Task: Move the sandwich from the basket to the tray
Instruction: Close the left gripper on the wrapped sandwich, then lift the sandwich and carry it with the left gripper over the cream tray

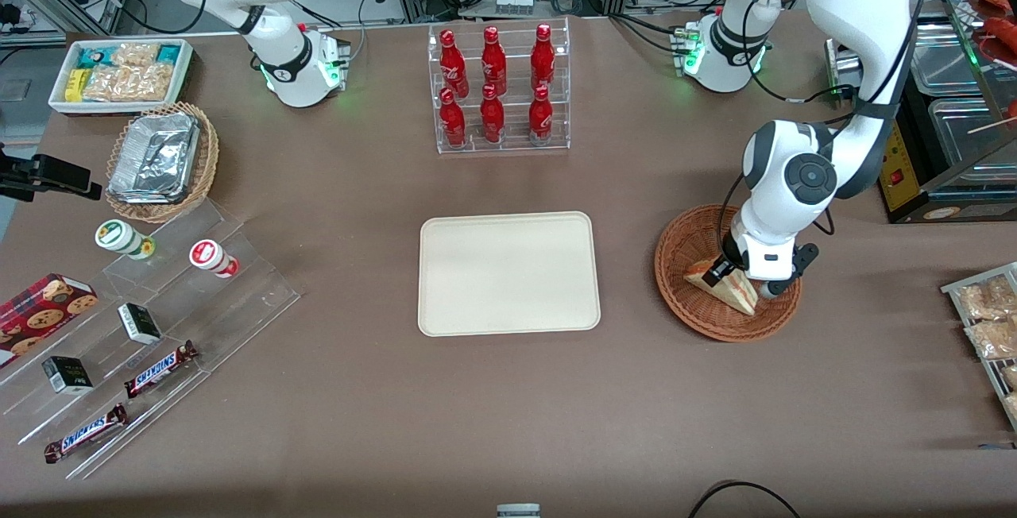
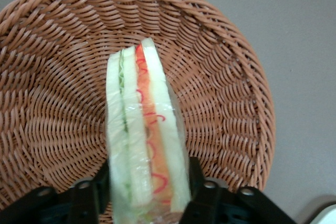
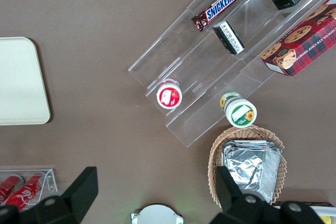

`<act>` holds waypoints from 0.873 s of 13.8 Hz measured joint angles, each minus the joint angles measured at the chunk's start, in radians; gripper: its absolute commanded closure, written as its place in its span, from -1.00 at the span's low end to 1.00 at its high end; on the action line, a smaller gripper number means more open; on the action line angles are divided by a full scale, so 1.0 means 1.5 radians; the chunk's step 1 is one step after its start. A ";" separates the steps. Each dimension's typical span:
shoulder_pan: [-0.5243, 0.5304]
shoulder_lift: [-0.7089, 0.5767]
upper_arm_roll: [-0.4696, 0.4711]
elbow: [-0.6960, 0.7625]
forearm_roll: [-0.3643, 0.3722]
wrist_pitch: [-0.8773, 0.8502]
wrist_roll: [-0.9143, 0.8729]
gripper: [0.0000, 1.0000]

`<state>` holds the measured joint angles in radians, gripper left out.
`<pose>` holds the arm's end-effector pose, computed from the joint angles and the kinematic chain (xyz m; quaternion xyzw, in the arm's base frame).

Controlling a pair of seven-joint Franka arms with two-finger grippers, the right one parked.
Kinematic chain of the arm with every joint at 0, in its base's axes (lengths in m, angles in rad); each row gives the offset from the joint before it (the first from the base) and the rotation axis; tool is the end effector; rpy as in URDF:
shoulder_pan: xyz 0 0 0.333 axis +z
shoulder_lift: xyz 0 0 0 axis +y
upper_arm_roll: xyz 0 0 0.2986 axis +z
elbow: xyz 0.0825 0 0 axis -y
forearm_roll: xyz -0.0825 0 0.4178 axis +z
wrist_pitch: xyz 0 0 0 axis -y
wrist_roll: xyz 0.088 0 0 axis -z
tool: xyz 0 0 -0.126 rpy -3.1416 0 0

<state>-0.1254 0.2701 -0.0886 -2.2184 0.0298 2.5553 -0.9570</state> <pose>0.5615 -0.1235 0.1978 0.9349 0.3533 0.0267 0.0214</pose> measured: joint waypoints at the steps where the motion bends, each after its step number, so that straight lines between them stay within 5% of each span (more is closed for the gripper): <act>1: 0.000 -0.002 0.000 0.005 0.000 -0.008 0.000 1.00; 5: 0.000 -0.053 -0.013 0.093 0.023 -0.217 0.001 1.00; 8: -0.001 -0.080 -0.087 0.210 0.025 -0.367 0.000 1.00; 12: -0.008 -0.049 -0.203 0.299 0.025 -0.399 -0.008 1.00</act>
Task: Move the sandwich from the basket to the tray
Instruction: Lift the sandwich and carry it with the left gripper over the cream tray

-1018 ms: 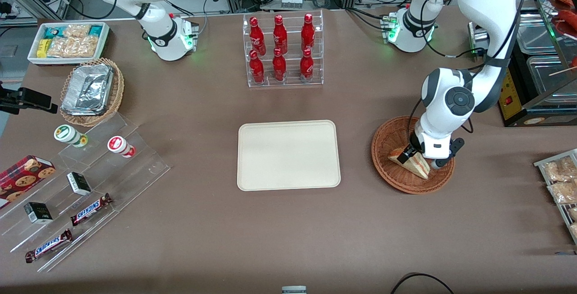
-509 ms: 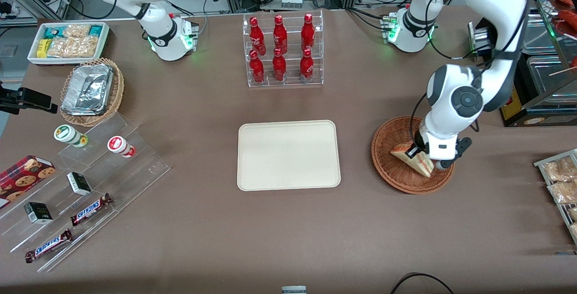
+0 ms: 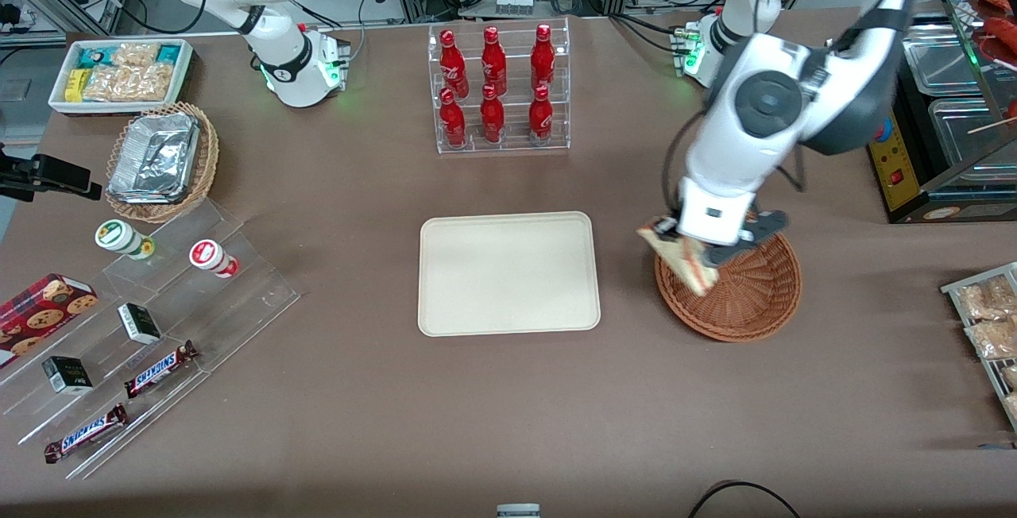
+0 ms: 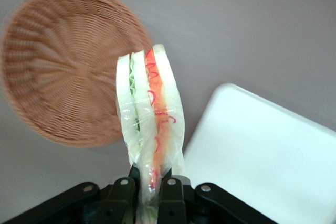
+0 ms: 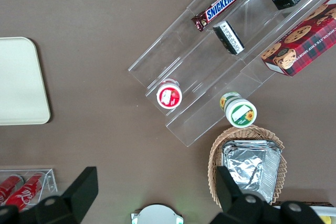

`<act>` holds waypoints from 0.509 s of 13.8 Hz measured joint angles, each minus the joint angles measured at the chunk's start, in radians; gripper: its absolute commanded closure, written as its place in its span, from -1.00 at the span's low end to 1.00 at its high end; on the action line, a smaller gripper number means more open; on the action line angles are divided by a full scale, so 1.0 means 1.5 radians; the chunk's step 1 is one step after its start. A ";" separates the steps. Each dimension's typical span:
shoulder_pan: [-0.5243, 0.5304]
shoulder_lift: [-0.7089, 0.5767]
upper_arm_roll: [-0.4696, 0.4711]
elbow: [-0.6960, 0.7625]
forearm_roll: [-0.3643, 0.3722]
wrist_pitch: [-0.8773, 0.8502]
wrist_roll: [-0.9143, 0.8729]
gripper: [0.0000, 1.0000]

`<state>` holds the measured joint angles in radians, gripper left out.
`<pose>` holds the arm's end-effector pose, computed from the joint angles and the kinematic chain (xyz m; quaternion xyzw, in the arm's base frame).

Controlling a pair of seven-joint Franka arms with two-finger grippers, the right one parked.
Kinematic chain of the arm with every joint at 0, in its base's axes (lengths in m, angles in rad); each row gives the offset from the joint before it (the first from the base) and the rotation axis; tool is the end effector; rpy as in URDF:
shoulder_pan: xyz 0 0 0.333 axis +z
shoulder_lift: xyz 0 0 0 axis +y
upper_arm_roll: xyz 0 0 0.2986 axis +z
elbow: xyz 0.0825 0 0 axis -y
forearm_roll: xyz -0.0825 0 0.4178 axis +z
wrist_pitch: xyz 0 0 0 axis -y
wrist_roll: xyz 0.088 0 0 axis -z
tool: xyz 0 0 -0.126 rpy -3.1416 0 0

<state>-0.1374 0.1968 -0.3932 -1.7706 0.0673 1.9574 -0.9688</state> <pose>0.5618 -0.3116 0.4065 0.9780 0.2085 -0.0022 0.0065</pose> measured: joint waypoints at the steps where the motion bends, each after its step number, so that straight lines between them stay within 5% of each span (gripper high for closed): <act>1: -0.012 0.023 -0.019 0.020 0.000 0.000 0.000 1.00; 7: -0.166 0.220 -0.034 0.131 0.114 0.033 -0.006 1.00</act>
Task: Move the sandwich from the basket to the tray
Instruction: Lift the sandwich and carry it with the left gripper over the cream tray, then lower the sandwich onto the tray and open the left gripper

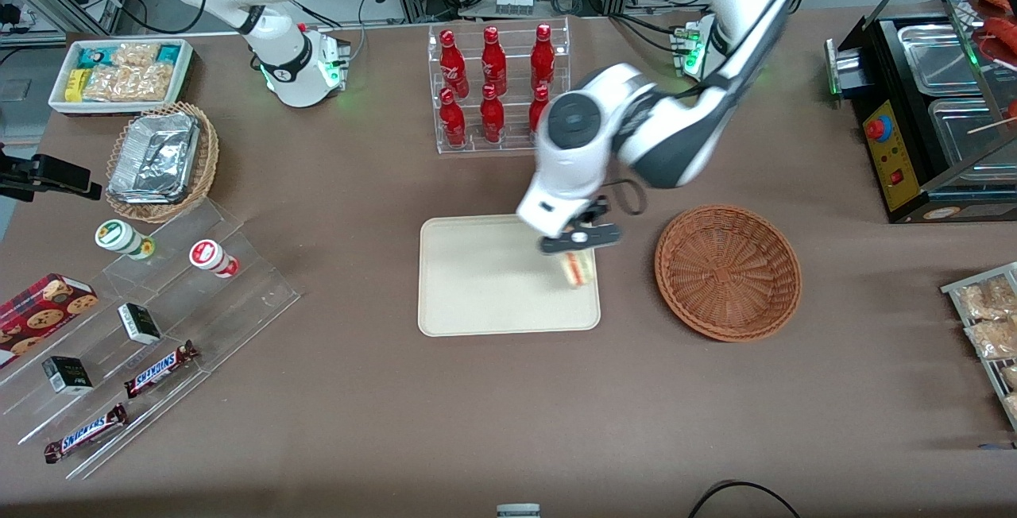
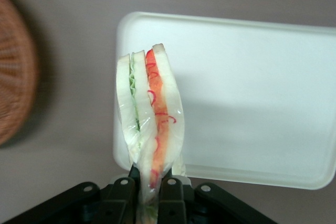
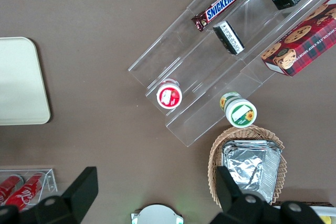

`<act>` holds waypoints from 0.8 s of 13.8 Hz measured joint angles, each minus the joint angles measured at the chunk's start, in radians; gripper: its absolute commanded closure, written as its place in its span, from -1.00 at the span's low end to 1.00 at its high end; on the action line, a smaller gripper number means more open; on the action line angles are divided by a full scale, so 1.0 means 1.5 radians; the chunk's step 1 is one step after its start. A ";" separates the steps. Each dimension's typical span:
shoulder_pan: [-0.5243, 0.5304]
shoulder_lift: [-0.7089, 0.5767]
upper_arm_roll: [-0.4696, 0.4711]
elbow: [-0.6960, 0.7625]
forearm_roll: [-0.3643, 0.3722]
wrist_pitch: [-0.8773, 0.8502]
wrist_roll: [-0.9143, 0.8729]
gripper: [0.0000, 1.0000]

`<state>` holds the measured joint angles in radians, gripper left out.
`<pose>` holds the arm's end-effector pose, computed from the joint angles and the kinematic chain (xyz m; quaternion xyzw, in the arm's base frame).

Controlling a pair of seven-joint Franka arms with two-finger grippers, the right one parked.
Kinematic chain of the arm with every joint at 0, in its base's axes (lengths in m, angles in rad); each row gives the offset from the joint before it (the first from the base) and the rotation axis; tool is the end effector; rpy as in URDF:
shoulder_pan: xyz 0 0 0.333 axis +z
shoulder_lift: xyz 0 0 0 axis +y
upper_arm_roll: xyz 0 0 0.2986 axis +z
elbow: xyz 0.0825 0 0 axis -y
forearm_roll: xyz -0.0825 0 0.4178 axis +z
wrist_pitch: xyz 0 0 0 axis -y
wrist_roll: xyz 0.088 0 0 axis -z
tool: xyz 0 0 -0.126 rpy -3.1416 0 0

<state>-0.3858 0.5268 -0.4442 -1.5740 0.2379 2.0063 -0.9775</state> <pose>0.5098 -0.4831 0.3047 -0.9988 -0.0454 0.0142 0.0136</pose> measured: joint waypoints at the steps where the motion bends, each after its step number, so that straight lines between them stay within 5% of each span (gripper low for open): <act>1: -0.014 0.026 0.000 0.012 0.008 0.030 0.000 1.00; 10: -0.051 0.148 0.003 0.027 0.076 0.199 0.003 1.00; 11: -0.051 0.154 0.003 0.028 0.077 0.202 0.003 0.24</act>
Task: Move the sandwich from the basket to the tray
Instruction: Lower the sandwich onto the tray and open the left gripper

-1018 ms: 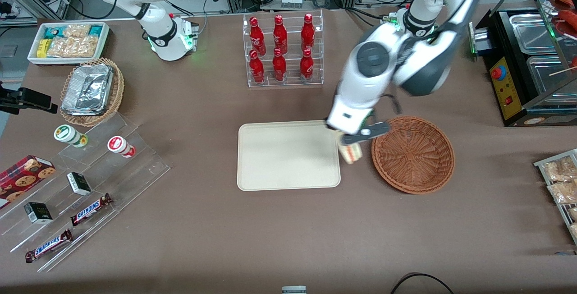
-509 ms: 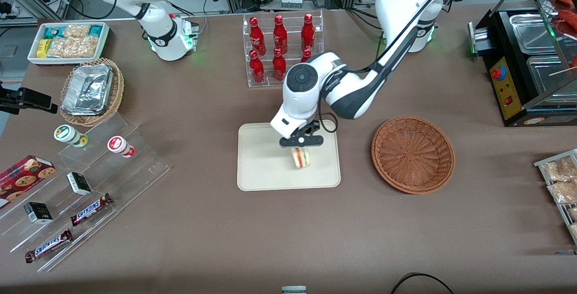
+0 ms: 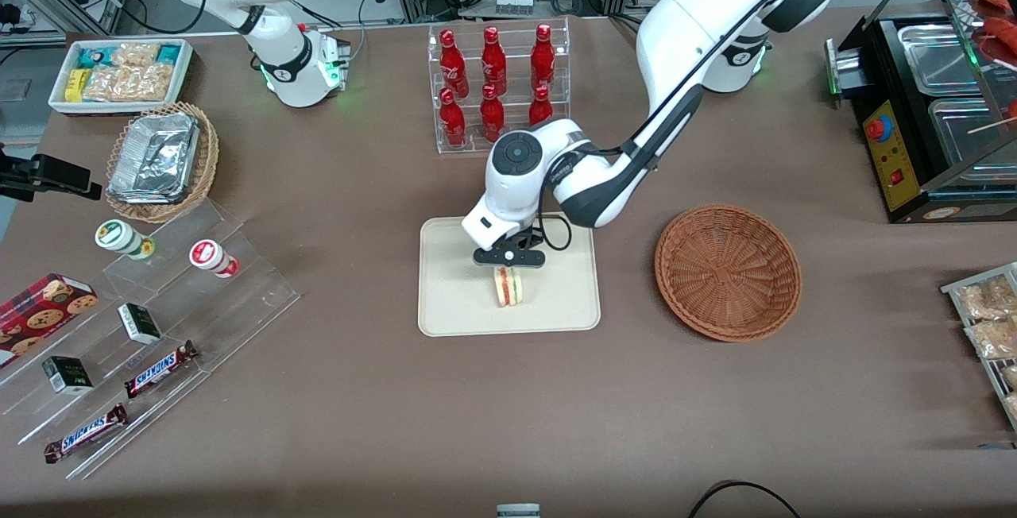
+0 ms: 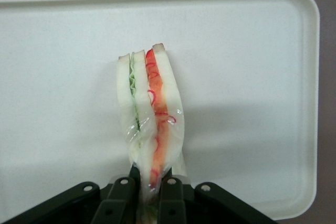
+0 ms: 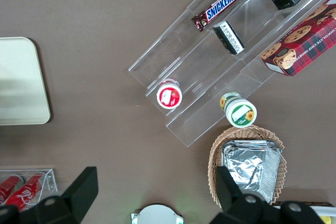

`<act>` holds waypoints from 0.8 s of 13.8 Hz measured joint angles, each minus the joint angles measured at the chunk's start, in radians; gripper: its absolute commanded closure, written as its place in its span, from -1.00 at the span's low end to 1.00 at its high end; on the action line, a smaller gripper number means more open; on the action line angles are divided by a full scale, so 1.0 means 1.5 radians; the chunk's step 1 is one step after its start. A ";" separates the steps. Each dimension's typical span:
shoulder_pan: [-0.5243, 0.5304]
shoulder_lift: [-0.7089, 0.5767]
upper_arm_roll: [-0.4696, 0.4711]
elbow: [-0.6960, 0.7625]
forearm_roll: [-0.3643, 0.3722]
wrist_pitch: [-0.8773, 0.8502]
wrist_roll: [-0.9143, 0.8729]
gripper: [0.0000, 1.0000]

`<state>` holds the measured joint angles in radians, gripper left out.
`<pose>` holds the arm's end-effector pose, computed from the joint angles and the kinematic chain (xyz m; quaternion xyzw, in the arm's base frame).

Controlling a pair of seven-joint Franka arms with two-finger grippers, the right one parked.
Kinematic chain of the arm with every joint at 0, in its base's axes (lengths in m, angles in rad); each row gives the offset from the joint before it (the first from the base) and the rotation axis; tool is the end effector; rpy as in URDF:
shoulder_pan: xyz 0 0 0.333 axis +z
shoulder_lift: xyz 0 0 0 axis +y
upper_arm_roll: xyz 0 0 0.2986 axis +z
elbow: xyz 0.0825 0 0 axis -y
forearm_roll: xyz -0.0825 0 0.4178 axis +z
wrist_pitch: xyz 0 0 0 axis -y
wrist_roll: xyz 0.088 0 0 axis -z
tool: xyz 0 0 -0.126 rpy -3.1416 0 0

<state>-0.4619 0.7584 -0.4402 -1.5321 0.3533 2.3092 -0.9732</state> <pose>0.4943 -0.5426 0.1959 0.9985 -0.0169 0.0216 0.0472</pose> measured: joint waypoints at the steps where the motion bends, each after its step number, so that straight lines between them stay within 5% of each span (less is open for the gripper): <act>1: 0.000 0.003 0.000 0.001 0.000 0.000 0.000 -0.70; 2: 0.000 0.003 0.000 0.001 0.000 0.000 0.000 -0.99; 8: 0.001 -0.013 -0.001 0.026 -0.002 -0.029 -0.008 -1.00; 11: 0.007 -0.092 0.000 0.041 -0.012 -0.119 -0.068 -1.00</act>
<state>-0.4508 0.6204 -0.4398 -1.4710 0.3352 2.1308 -1.0759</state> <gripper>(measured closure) 0.000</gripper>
